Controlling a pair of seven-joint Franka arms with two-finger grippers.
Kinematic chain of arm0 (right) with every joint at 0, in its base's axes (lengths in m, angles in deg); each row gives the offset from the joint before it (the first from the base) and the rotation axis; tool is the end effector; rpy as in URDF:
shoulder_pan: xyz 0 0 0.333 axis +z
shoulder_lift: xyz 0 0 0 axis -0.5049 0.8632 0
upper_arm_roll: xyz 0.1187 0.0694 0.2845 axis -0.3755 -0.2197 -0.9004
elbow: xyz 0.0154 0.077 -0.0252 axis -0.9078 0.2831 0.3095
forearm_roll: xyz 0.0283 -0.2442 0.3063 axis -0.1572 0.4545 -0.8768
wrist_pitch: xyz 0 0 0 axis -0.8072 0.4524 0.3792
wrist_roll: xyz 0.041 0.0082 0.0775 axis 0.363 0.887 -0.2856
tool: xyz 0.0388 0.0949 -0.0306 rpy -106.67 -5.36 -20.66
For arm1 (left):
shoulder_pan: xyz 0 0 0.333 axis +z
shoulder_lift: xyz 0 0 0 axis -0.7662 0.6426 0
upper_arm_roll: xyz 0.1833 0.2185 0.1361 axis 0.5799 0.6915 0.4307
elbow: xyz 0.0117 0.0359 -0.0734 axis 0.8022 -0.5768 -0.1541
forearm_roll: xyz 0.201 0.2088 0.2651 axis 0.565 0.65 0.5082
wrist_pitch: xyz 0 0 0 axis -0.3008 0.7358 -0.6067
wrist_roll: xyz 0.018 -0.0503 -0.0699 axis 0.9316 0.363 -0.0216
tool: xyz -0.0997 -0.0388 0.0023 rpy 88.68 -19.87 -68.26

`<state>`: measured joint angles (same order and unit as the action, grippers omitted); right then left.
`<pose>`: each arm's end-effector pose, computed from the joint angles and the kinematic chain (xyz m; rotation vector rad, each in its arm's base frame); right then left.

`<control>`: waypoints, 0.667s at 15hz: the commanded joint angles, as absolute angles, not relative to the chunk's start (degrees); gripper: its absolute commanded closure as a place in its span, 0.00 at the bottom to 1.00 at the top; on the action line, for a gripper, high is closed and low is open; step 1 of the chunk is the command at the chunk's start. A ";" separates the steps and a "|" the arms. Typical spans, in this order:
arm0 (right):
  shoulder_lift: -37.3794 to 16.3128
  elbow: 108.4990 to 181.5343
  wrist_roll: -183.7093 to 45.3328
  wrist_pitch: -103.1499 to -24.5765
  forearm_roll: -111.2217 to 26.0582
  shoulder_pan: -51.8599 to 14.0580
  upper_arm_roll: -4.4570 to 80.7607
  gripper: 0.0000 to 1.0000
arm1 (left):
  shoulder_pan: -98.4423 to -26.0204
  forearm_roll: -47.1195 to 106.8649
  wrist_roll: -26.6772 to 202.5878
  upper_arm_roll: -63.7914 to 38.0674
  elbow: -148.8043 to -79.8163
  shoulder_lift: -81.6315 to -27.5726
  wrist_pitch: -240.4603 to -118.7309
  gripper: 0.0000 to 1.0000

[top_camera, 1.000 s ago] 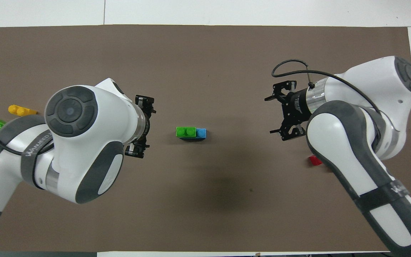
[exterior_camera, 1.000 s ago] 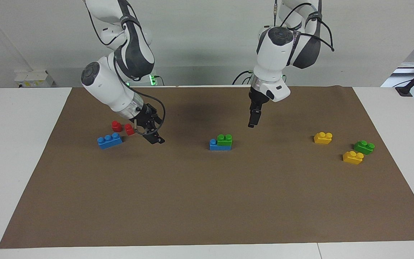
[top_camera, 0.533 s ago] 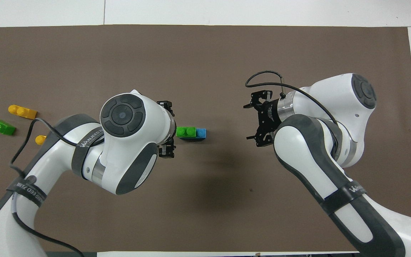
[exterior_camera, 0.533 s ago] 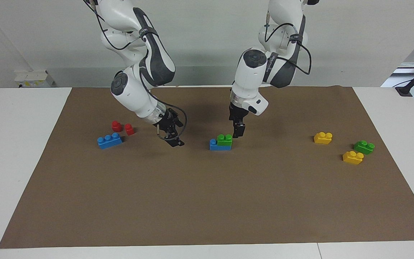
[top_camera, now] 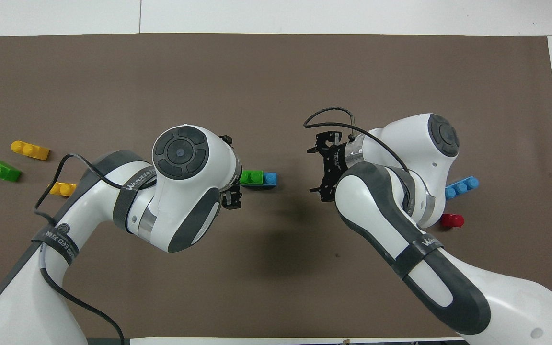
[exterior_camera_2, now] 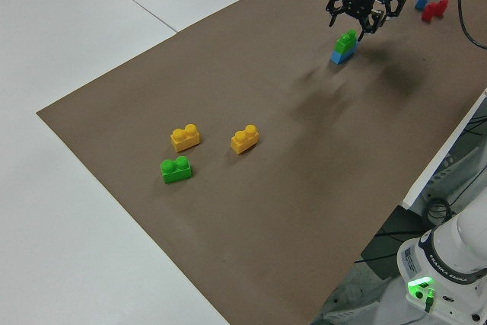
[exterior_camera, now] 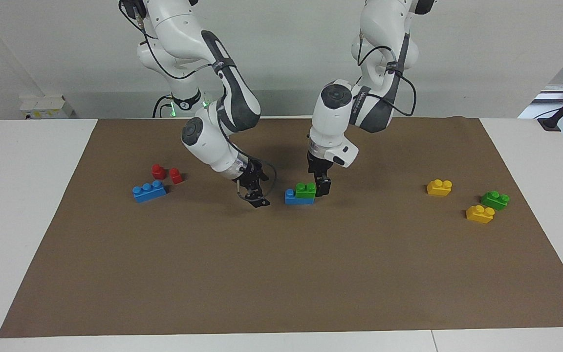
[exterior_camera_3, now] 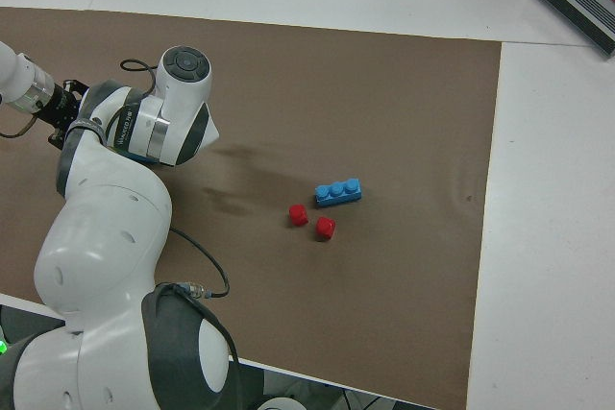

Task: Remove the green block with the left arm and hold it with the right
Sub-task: 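Grasp the green brick with the left gripper while the right gripper grasps blue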

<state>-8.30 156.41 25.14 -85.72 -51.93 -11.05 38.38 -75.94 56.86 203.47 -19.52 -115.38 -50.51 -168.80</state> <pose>0.5505 0.2708 0.3178 -1.9274 1.9189 0.5164 0.5025 -0.3531 0.3720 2.0873 2.2644 -0.0126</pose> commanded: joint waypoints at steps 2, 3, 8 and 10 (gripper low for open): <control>-6.63 156.93 26.44 -90.83 -54.70 -8.53 38.41 0.03 | -77.08 58.17 205.14 -18.62 -115.76 -49.81 -170.06 0.00; -6.28 157.28 26.44 -91.72 -54.88 -7.57 38.41 0.03 | -77.08 58.17 205.23 -18.62 -115.85 -49.81 -170.06 0.00; -3.73 157.54 27.58 -96.38 -54.88 -4.84 38.41 0.03 | -77.17 58.17 205.58 -18.62 -115.94 -49.19 -170.15 0.00; -3.20 157.54 27.67 -97.69 -54.88 -3.88 38.41 0.03 | -77.17 58.26 205.58 -18.62 -116.03 -49.11 -170.76 0.00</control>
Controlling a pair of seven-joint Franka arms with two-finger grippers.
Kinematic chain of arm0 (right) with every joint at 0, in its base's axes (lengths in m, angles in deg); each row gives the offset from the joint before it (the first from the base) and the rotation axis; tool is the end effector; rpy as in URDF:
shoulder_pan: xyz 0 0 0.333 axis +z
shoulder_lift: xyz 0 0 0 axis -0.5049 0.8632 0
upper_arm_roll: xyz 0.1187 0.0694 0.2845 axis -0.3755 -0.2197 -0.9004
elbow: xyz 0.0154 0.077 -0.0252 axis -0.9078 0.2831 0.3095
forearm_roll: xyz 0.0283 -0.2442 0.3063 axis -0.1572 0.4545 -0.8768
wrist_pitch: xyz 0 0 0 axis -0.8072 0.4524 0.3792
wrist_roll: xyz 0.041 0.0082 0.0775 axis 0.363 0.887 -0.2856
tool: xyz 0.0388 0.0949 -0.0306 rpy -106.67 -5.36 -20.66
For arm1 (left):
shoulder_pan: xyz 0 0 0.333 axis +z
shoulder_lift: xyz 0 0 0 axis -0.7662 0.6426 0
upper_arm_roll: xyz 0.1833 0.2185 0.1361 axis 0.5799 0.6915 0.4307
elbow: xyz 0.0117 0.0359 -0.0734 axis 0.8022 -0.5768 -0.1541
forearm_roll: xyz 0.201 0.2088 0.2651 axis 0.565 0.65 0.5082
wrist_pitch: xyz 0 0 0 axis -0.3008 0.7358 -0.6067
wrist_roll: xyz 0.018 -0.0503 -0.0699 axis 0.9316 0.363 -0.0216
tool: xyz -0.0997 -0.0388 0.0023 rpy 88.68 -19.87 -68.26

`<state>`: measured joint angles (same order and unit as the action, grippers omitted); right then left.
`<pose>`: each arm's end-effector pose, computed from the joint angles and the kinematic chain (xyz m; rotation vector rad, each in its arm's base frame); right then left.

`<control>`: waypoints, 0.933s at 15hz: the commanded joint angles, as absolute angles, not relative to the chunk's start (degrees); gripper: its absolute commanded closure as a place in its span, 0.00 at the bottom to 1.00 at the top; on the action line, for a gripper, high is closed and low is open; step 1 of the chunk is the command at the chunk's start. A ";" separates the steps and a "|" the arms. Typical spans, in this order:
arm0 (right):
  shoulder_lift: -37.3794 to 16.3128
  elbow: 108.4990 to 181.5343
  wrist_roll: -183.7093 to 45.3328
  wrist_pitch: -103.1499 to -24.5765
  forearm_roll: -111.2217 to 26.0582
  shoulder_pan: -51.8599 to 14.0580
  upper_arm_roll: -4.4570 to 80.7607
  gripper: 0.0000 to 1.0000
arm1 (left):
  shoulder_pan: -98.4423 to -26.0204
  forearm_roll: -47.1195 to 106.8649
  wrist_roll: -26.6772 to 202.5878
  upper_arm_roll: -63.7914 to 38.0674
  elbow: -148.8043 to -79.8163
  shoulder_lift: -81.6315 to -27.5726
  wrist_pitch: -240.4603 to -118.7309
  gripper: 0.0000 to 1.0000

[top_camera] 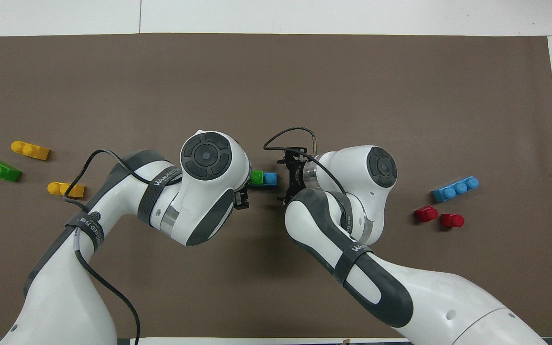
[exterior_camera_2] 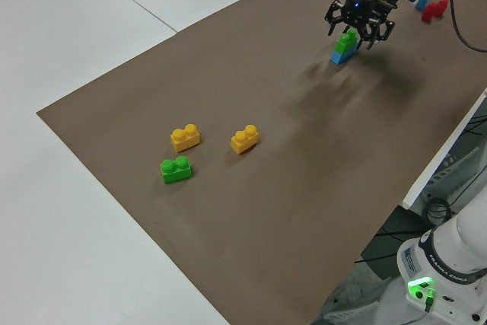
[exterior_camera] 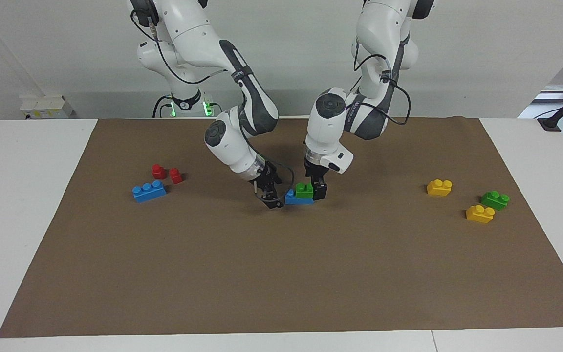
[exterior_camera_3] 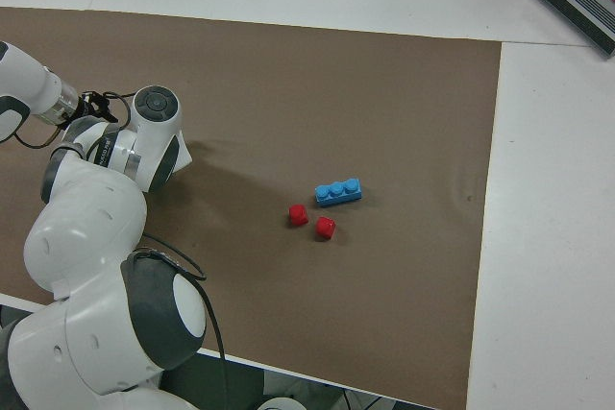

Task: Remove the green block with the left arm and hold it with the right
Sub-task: 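Grasp the green brick with the left gripper while the right gripper grasps blue, then pull the green brick with the left gripper while the right gripper pulls blue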

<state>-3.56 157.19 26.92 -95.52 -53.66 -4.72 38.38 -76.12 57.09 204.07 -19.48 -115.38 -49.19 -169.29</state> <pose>0.5292 0.3190 0.2742 -1.9176 1.9329 0.4508 0.5031 -0.3551 0.3588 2.0899 2.2810 -0.0167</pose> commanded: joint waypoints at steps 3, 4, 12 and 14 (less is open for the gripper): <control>-2.50 157.98 28.37 -99.80 -54.97 -2.73 38.41 0.04 | -77.17 58.17 205.58 -18.62 -116.03 -49.02 -170.85 0.00; -2.50 158.16 28.37 -100.42 -54.88 -2.21 38.41 0.07 | -77.17 58.26 205.67 -18.62 -116.03 -49.02 -170.85 0.00; -2.50 158.25 27.84 -100.78 -54.88 -2.11 38.41 1.00 | -77.17 58.26 206.02 -18.62 -117.52 -49.11 -173.14 0.00; -2.50 158.25 27.84 -100.78 -54.88 -2.11 38.41 1.00 | -77.17 58.26 206.02 -18.62 -117.52 -49.11 -173.14 0.00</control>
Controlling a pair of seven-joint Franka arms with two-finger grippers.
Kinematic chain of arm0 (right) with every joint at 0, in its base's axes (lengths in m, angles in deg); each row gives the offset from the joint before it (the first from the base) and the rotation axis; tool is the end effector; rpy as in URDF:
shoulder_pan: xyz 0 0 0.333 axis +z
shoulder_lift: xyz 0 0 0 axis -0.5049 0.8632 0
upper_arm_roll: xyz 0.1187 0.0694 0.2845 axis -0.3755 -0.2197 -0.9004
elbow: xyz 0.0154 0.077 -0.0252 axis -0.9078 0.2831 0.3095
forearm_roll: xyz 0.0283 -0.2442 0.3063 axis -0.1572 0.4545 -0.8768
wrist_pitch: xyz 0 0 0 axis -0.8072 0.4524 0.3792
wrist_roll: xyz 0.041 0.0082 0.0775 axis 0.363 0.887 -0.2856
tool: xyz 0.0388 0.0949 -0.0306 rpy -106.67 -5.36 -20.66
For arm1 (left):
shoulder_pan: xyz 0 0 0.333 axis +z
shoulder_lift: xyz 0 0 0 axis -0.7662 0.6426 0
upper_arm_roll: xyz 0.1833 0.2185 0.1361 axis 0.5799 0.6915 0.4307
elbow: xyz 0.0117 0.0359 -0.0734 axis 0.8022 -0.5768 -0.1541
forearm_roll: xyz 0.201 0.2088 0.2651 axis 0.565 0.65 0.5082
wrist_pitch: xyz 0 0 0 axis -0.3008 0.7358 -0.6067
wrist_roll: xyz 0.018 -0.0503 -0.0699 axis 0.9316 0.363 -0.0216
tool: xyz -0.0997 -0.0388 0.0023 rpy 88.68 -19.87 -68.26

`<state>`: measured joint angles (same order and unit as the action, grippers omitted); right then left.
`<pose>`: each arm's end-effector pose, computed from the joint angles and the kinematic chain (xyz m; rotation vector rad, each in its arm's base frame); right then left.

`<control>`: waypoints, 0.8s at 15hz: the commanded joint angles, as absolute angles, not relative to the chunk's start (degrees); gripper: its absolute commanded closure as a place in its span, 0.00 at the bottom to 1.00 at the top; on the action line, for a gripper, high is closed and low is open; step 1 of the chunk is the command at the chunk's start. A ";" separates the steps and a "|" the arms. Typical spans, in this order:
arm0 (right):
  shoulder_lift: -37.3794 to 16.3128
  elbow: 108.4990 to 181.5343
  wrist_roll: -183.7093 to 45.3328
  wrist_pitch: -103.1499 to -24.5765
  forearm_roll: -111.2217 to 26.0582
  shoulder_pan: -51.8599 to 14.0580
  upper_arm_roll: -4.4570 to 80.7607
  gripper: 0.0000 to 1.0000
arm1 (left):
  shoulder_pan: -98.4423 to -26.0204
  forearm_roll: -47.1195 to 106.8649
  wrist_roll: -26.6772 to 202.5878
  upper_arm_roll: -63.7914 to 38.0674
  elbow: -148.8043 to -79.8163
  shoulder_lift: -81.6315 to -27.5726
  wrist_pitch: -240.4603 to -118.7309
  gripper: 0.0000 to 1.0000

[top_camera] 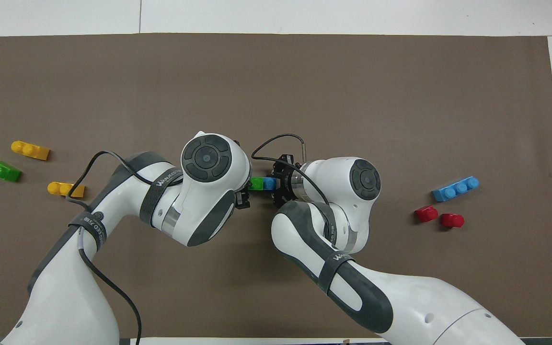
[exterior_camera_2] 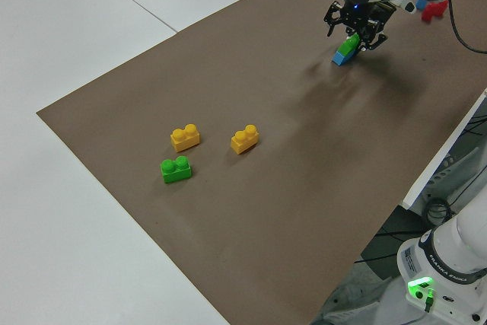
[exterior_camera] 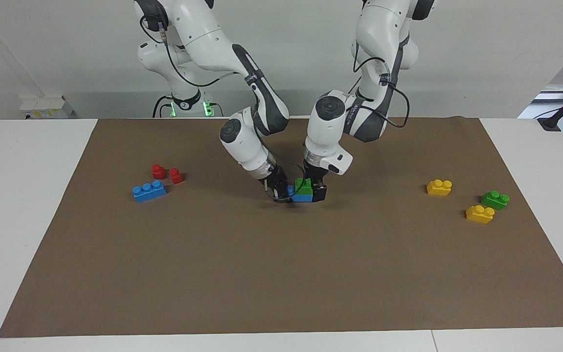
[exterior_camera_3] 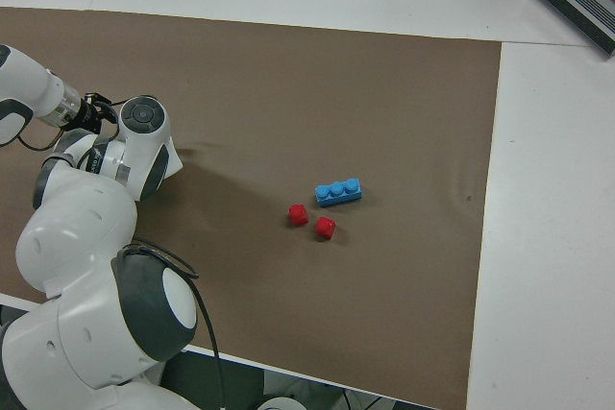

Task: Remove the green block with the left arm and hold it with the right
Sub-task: 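Pull the green brick with the left gripper while the right gripper pulls blue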

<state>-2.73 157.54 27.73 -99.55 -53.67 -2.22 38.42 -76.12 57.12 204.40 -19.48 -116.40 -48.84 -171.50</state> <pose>0.5198 0.3368 0.2684 -1.9160 1.9179 0.4023 0.5024 -0.3550 0.3507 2.0741 2.2755 -0.0162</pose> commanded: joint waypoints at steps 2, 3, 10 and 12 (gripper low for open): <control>-2.50 158.25 27.93 -100.78 -54.88 -2.11 38.41 1.00 | -77.17 58.26 206.02 -18.62 -117.52 -49.11 -173.14 0.00; -2.50 158.25 27.93 -100.78 -54.88 -2.11 38.41 1.00 | -77.26 58.44 206.02 -18.62 -117.52 -49.11 -173.05 0.12; -2.41 157.90 28.28 -100.60 -54.88 -2.29 38.41 1.00 | -78.14 60.37 202.68 -18.89 -117.52 -49.46 -173.22 1.00; -2.41 157.90 28.28 -100.60 -54.88 -2.29 38.41 1.00 | -78.31 60.28 202.94 -18.89 -117.52 -49.98 -172.96 1.00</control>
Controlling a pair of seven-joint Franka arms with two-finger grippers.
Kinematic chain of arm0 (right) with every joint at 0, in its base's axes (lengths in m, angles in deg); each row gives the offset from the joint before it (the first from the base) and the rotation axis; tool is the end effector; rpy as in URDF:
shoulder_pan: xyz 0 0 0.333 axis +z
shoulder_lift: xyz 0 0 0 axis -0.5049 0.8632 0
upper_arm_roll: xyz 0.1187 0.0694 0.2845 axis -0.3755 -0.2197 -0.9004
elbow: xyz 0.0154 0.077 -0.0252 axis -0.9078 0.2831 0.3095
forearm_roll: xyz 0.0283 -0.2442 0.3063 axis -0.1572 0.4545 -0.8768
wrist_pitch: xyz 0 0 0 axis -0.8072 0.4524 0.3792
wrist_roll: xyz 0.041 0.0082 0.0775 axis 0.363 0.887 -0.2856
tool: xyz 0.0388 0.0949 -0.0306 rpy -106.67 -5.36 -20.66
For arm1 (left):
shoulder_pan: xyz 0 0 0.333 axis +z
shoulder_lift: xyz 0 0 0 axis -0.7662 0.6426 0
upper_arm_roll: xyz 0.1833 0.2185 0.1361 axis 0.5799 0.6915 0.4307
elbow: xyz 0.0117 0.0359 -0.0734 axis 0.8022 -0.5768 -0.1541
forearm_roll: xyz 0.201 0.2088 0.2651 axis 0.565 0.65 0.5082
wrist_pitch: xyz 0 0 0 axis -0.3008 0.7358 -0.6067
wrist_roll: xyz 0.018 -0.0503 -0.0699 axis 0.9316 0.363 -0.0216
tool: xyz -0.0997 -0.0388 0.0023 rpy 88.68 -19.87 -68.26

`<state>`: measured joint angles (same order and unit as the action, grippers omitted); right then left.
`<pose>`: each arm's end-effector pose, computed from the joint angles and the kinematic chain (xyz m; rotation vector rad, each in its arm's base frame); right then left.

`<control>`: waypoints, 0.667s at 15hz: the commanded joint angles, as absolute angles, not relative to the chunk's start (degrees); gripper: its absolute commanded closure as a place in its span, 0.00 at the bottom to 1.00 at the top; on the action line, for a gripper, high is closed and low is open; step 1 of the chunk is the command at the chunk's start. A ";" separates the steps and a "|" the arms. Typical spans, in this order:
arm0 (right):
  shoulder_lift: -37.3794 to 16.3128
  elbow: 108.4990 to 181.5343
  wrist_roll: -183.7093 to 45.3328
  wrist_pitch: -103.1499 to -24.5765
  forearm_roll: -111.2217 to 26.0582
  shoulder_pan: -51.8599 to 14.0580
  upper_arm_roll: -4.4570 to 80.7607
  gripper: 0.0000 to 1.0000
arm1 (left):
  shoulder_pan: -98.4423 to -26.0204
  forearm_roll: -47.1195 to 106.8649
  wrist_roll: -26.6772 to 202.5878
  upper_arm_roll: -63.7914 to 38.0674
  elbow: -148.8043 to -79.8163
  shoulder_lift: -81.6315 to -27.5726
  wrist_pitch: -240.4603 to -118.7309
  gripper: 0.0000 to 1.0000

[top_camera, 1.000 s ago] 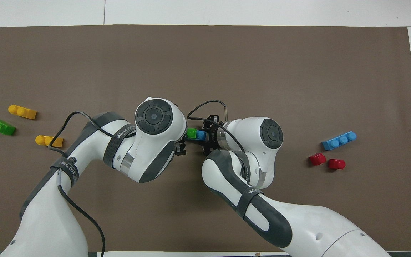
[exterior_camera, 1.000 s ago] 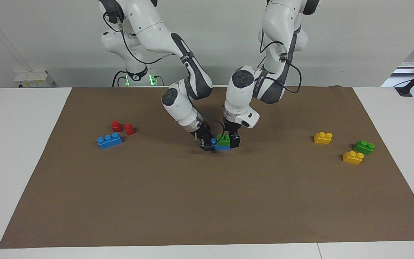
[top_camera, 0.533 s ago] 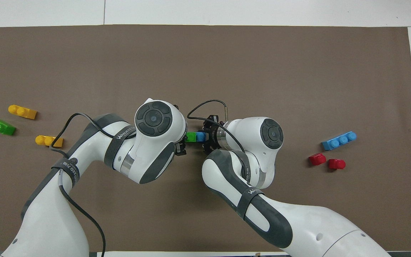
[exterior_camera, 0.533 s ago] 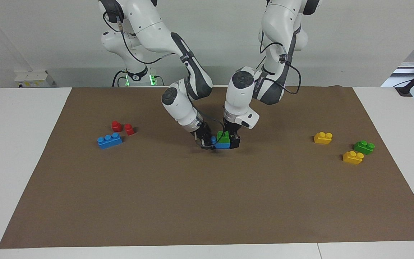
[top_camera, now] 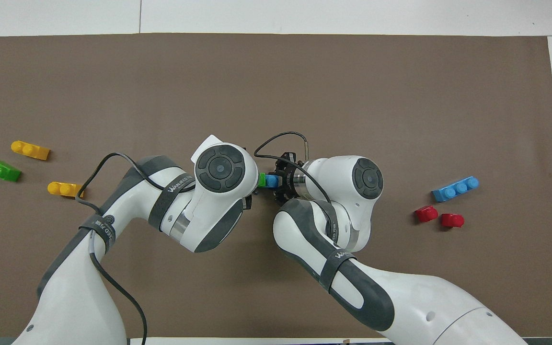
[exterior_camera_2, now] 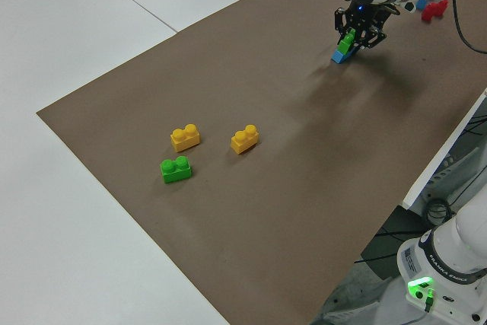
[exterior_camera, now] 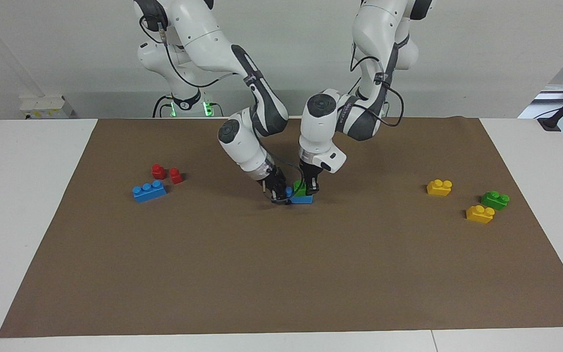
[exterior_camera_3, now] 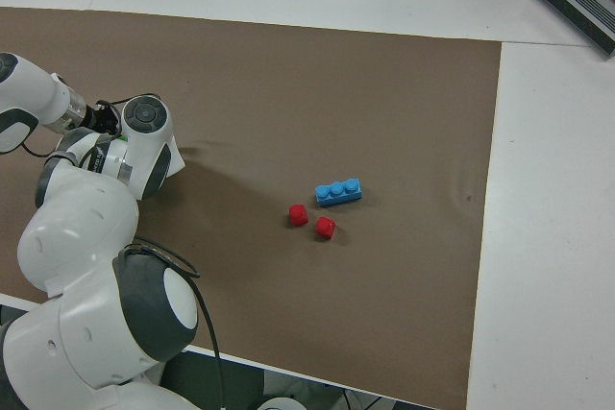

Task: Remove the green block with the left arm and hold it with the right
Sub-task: 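Pull the green brick with the left gripper while the right gripper pulls blue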

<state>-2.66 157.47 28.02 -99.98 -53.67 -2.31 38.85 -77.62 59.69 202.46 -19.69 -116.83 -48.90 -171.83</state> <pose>0.5237 0.3321 0.2687 -1.8994 1.9301 0.3898 0.4911 -0.3682 0.3485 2.1789 2.1803 0.0361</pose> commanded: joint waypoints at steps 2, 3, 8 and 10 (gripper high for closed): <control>-2.41 157.90 28.28 -100.60 -54.88 -2.29 38.41 1.00 | -78.23 60.28 203.03 -18.89 -117.35 -51.56 -172.26 1.00; -2.41 157.90 28.28 -100.60 -54.88 -2.38 38.41 1.00 | -78.05 60.28 203.03 -18.89 -117.35 -52.96 -171.65 1.00; -2.41 157.72 28.37 -100.43 -54.88 -2.38 38.41 1.00 | -75.16 60.20 199.18 -18.89 -116.91 -60.43 -164.01 1.00; -2.84 156.93 28.46 -98.59 -54.88 -3.43 38.58 1.00 | -72.53 59.76 193.13 -18.80 -116.47 -62.28 -161.81 1.00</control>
<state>-2.64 157.41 28.02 -99.99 -53.67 -2.31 38.91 -75.32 59.73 198.64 -18.84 -115.94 -59.47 -164.44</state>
